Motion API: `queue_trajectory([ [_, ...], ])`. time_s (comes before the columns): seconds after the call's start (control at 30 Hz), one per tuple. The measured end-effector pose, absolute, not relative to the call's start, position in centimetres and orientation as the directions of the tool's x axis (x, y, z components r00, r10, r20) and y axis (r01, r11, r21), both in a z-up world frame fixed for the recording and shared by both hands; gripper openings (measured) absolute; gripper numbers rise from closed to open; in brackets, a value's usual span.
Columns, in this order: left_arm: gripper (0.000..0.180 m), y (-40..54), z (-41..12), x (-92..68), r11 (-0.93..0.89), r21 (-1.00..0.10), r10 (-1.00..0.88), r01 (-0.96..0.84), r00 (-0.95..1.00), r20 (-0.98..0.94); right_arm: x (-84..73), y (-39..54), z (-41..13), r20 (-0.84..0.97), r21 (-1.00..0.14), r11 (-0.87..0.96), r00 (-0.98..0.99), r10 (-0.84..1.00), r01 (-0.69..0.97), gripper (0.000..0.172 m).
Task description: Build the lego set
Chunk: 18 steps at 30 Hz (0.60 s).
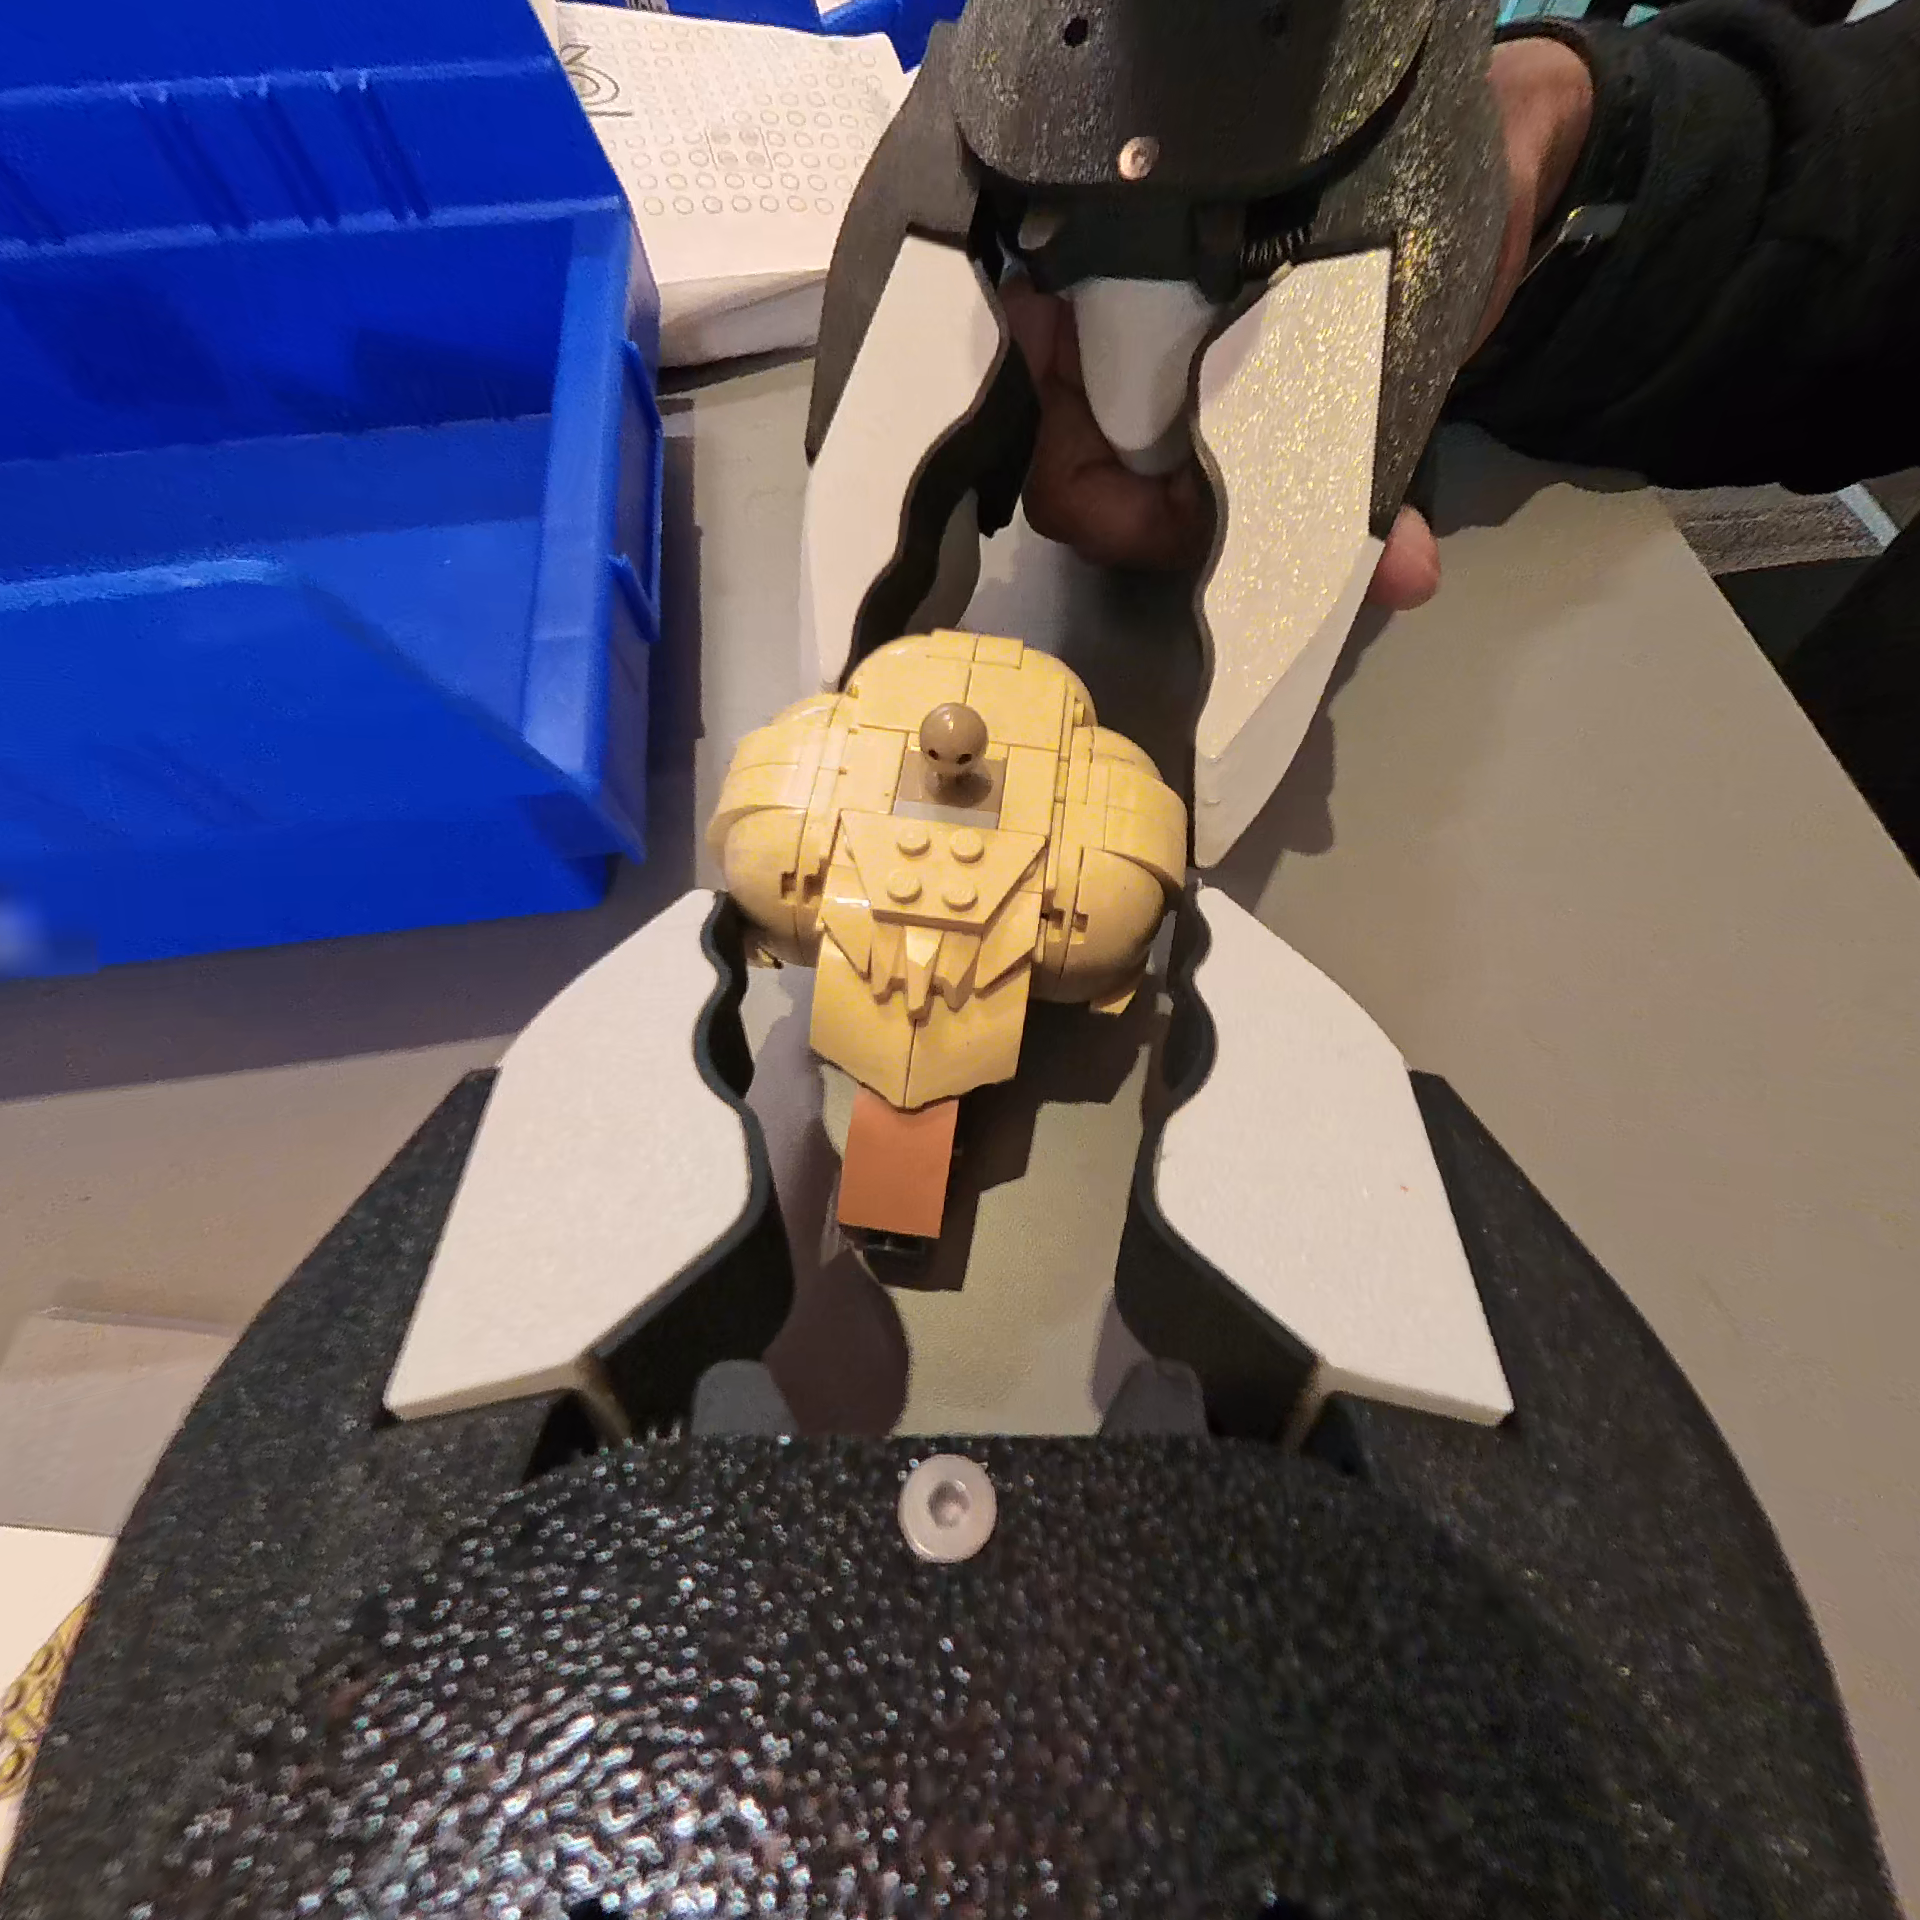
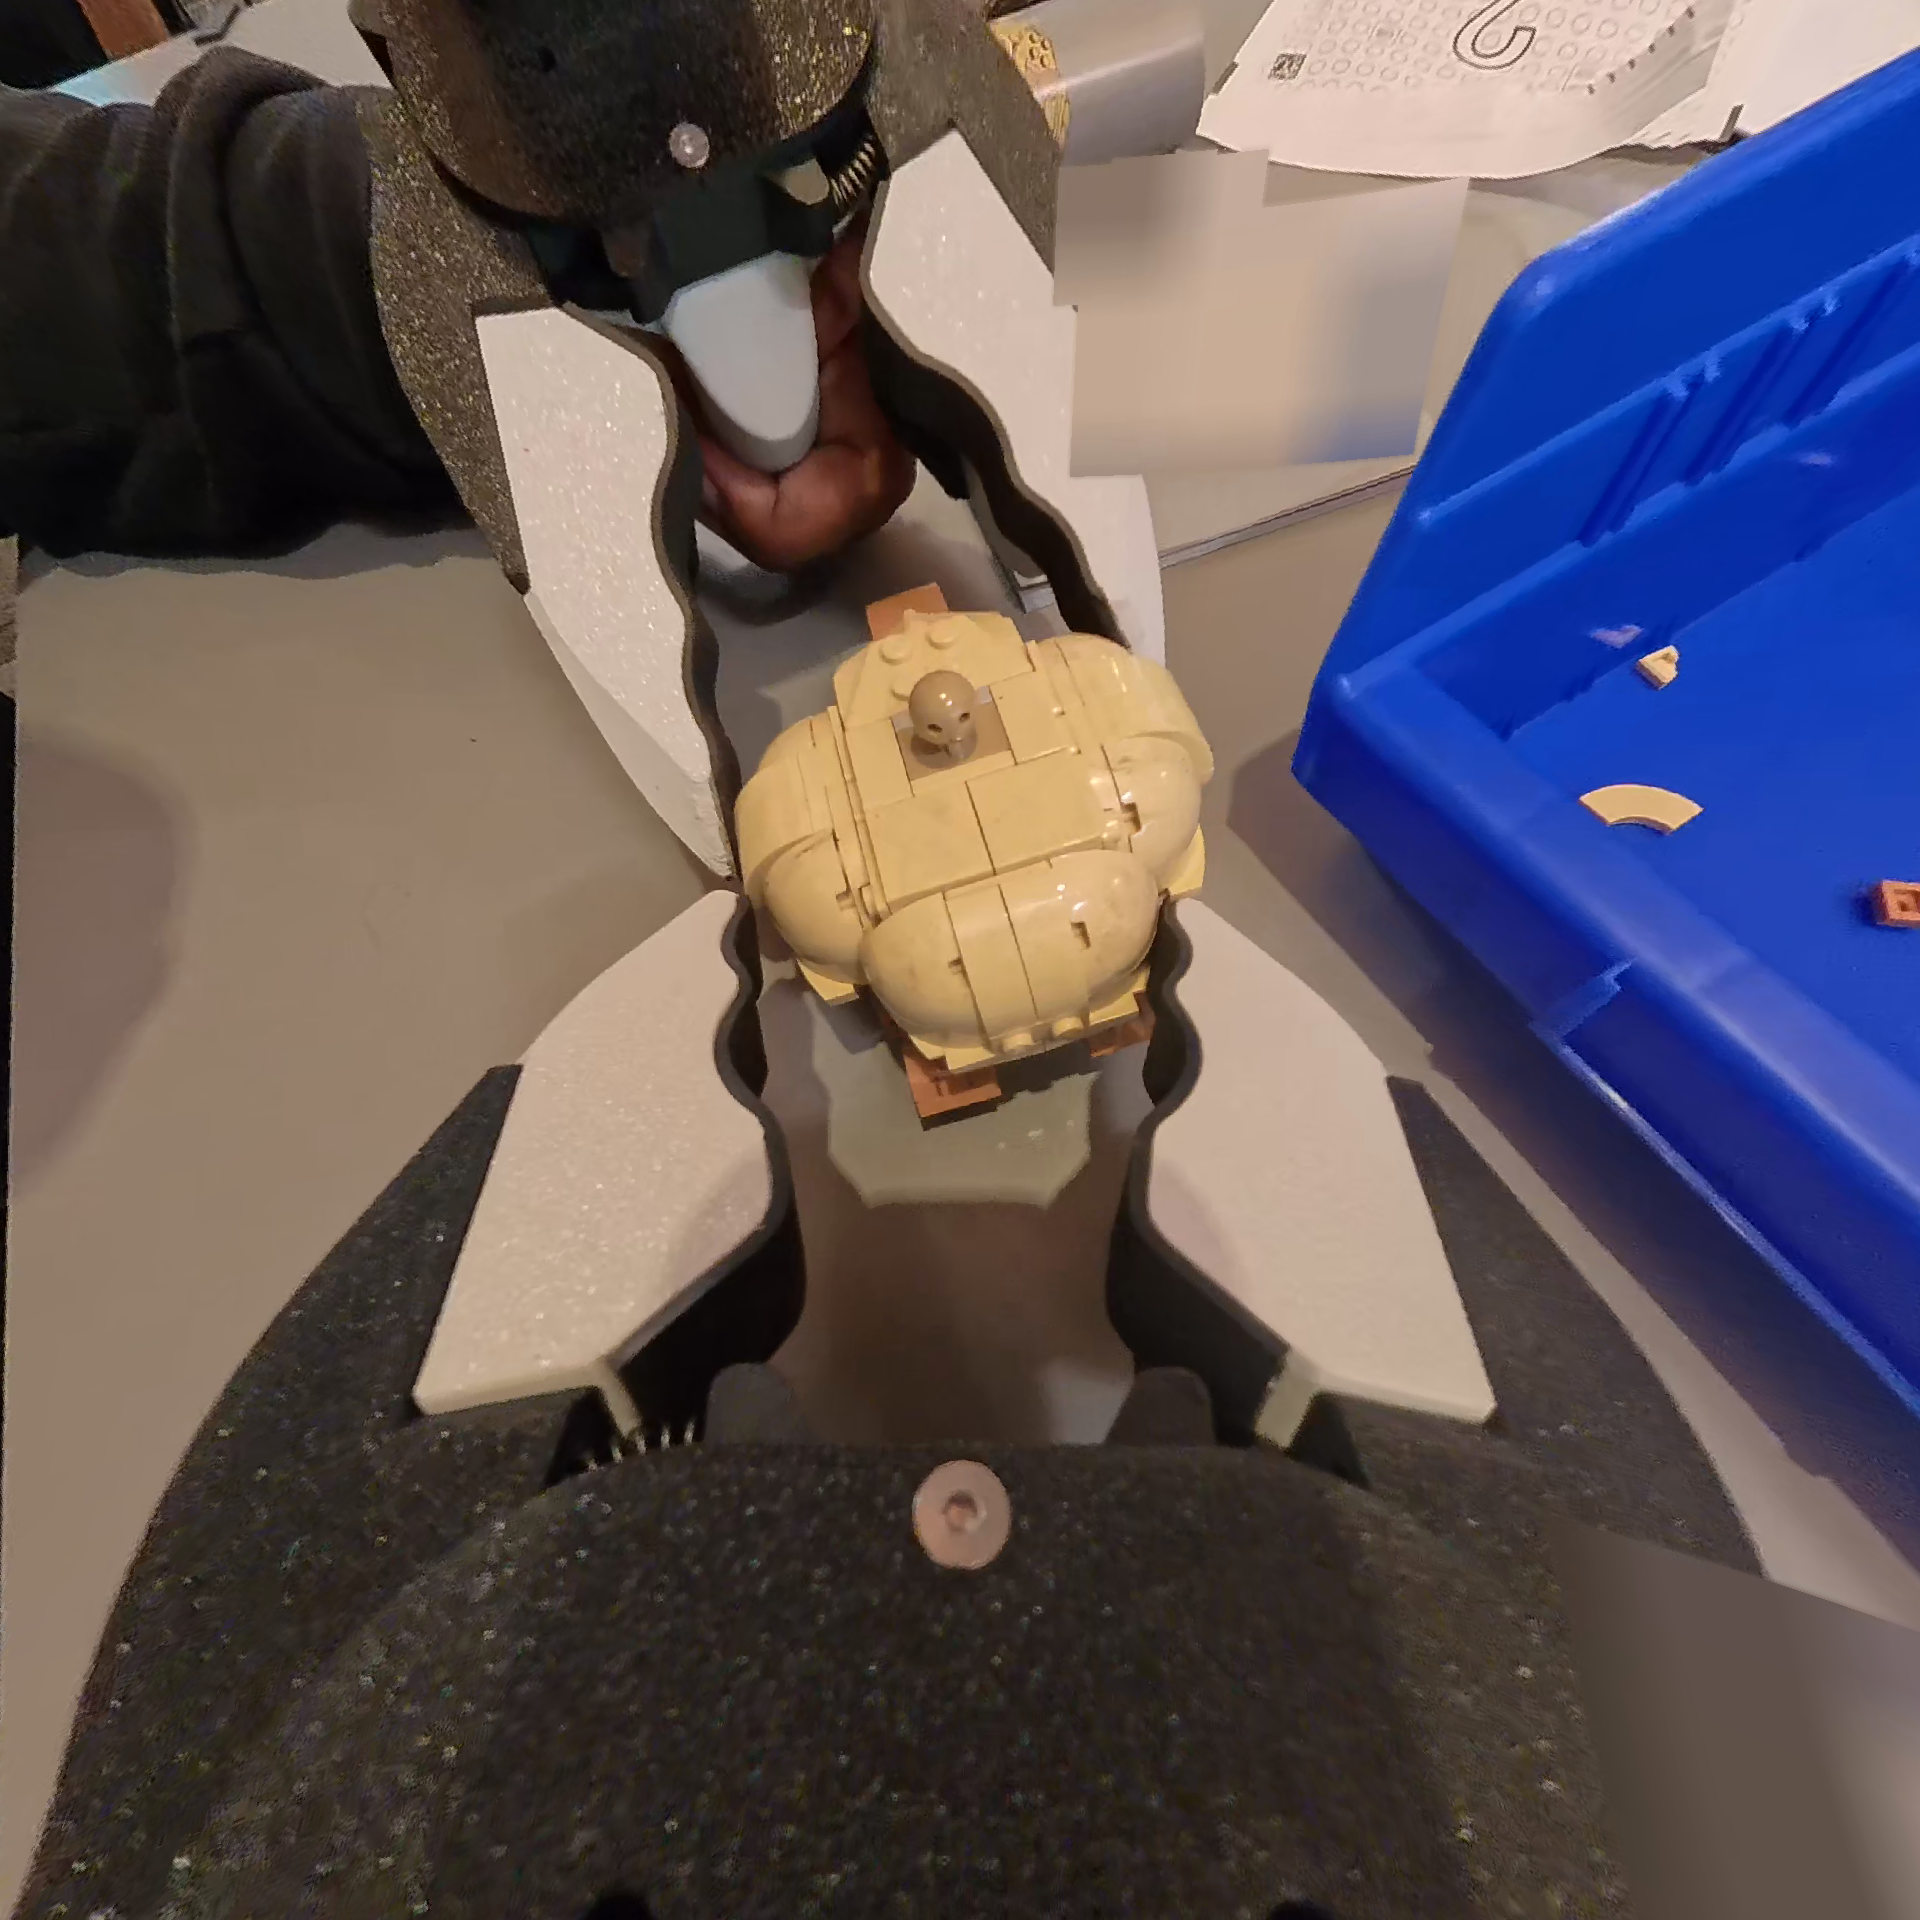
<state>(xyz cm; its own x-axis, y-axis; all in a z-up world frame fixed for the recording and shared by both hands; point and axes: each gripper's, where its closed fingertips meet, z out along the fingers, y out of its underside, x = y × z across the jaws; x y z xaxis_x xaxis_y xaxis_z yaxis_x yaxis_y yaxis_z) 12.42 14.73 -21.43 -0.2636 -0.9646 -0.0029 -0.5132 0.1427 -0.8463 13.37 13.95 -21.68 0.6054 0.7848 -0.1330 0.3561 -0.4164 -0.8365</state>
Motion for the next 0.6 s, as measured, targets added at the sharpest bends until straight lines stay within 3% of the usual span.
queue_trajectory([
  [0.6, 0.081, 14.65, -21.78, 12.27, 0.123, -0.857, -0.962, -0.500, -0.273, 0.021, 13.56, 13.51, -22.23, -0.124, -0.822, -0.404, 0.565, 0.816, 0.402, 0.076],
])
